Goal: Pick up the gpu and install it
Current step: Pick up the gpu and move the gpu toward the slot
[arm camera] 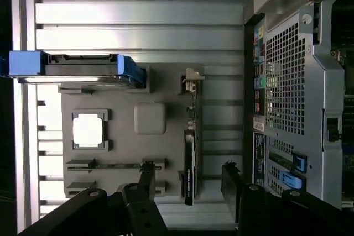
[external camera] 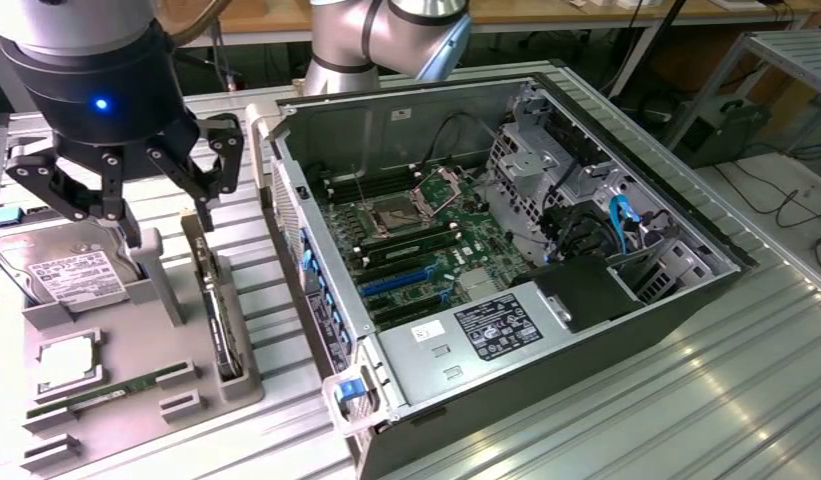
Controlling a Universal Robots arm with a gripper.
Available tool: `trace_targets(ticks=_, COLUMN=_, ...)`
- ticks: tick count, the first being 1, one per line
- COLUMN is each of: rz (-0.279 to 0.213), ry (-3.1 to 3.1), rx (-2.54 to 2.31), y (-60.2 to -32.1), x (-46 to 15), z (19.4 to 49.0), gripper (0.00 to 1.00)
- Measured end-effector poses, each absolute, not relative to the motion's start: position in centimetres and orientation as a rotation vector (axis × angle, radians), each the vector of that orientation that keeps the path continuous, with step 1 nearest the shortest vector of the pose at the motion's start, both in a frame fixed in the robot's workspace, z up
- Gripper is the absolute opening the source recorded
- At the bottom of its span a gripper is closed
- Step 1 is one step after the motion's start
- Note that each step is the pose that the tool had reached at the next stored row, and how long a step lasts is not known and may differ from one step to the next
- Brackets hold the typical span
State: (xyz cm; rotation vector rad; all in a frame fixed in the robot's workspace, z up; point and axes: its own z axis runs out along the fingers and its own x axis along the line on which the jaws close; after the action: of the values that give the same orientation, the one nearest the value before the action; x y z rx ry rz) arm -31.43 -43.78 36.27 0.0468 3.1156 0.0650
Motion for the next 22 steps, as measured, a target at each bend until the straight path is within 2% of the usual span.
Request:
trace_targets(ticks=12, rz=0.065, ry=3.116, rx=0.042, y=-43.9, x=-31.4, z=34.3, gripper=0.6)
trace_targets(ticks=22, rz=0.06, ry=3.116, rx=0.034, y=-44.0, x=-31.4, z=33.9, gripper=0.6)
